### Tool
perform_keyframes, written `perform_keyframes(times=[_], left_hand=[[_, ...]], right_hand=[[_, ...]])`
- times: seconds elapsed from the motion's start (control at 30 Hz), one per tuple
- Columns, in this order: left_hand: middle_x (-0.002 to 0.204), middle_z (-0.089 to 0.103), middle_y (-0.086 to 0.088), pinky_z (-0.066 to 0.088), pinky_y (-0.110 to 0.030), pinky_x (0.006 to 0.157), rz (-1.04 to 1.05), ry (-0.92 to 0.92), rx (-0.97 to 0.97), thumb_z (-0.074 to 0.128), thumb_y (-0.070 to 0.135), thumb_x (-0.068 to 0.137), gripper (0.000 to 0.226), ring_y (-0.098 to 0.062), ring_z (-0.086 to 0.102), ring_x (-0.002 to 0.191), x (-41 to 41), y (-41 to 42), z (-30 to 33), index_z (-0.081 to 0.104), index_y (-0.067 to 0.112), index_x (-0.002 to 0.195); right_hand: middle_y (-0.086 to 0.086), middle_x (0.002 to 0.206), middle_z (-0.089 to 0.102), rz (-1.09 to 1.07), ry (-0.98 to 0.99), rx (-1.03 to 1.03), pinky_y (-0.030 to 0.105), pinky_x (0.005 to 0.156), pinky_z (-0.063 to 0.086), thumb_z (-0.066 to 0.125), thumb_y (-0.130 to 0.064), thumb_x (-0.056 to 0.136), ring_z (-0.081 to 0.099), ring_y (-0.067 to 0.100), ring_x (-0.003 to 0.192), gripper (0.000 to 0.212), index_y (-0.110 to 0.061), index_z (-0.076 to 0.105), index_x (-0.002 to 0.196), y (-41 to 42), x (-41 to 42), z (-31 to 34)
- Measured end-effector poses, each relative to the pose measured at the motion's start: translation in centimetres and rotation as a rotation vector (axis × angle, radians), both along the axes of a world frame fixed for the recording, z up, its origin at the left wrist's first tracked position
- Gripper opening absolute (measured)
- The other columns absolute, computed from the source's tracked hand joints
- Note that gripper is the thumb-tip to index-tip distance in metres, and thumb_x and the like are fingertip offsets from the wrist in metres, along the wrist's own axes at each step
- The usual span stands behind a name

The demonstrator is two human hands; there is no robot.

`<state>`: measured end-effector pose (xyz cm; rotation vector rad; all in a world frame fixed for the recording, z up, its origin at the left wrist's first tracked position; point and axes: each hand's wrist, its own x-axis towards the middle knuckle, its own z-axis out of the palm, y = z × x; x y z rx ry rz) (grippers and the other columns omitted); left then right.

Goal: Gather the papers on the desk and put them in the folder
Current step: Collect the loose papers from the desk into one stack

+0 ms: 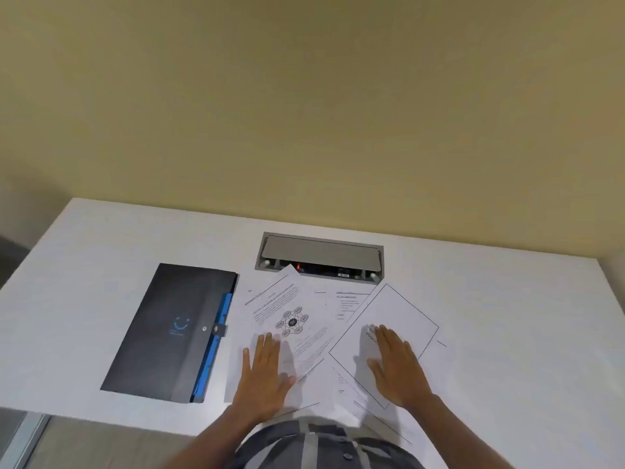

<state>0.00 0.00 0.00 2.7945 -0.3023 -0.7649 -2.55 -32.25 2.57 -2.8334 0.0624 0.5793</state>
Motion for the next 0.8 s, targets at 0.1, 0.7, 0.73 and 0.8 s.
perform_keyframes(times=[0.1,0.7,0.73,0.8], left_hand=[[0.173,-0.015,-0.004,-0.015,-0.054,0.125,0.057,0.032,0.028,0.032,0.063,0.101,0.086,-0.03,-0.01,0.162,0.4,0.1,-0.6,-0.003,0.02,0.166],[0.174,0.006,-0.013,0.02,-0.064,0.123,0.456,0.039,-0.031,0.078,0.074,0.067,0.134,-0.037,0.009,0.16,10.6,0.1,-0.9,0.006,0.015,0.164],[0.175,-0.001,-0.012,0.017,-0.064,0.124,0.442,0.069,-0.008,0.077,0.077,0.066,0.14,-0.036,0.003,0.161,10.5,0.1,-1.1,-0.001,0.016,0.164],[0.175,-0.01,-0.012,0.012,-0.066,0.126,0.422,0.101,0.021,0.076,0.078,0.065,0.145,-0.036,-0.006,0.161,10.4,-0.1,-1.6,-0.009,0.016,0.164]], right_hand=[[0.001,0.176,0.017,-0.087,0.051,0.039,0.046,0.132,0.024,0.04,-0.047,0.108,0.017,0.024,0.163,0.074,-0.015,0.011,0.169,-0.2,0.1,-0.2],[0.01,0.164,0.029,-0.564,0.08,-0.003,0.056,0.109,0.044,0.089,-0.072,0.059,0.032,0.032,0.152,0.141,-0.003,0.019,0.161,-8.6,5.3,-1.0],[0.009,0.164,0.029,-0.553,0.085,-0.013,0.055,0.108,0.045,0.089,-0.072,0.058,0.032,0.031,0.151,0.143,-0.003,0.018,0.161,-8.7,5.4,-1.1],[0.01,0.17,0.021,-0.543,0.122,-0.031,0.054,0.112,0.042,0.088,-0.07,0.062,0.025,0.03,0.157,0.147,-0.001,0.009,0.164,-8.6,5.4,-1.6]])
